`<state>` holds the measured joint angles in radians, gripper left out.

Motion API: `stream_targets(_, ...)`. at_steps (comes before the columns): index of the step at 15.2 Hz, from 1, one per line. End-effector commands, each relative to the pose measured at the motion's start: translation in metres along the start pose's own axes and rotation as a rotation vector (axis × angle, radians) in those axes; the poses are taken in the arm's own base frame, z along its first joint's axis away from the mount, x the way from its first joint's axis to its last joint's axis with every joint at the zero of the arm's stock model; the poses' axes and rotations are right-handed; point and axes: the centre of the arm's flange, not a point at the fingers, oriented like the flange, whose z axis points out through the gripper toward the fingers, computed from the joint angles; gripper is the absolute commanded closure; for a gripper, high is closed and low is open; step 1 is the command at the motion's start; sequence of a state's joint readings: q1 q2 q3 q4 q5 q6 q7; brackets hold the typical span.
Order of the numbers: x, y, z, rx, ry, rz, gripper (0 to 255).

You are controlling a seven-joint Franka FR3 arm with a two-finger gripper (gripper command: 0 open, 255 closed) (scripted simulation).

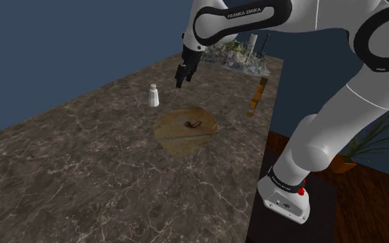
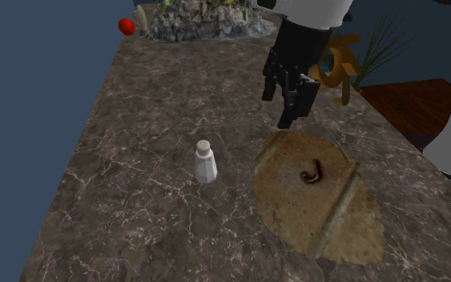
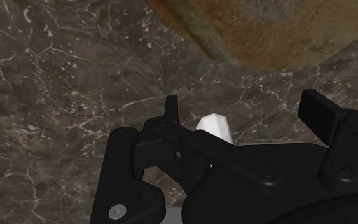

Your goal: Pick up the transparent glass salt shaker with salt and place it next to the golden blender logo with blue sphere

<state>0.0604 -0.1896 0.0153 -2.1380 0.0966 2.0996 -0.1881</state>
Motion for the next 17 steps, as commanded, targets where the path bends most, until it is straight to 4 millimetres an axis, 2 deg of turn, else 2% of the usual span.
stream_targets(1,0.022,0.001,0.015,0.014,0.017,-0.006,0)
stream_targets(9,0.105,0.004,0.068,0.071,0.077,-0.030,0)
stream_targets(10,0.106,0.004,0.069,0.072,0.079,-0.030,0)
stream_targets(17,0.109,0.001,0.109,0.072,0.079,-0.030,0)
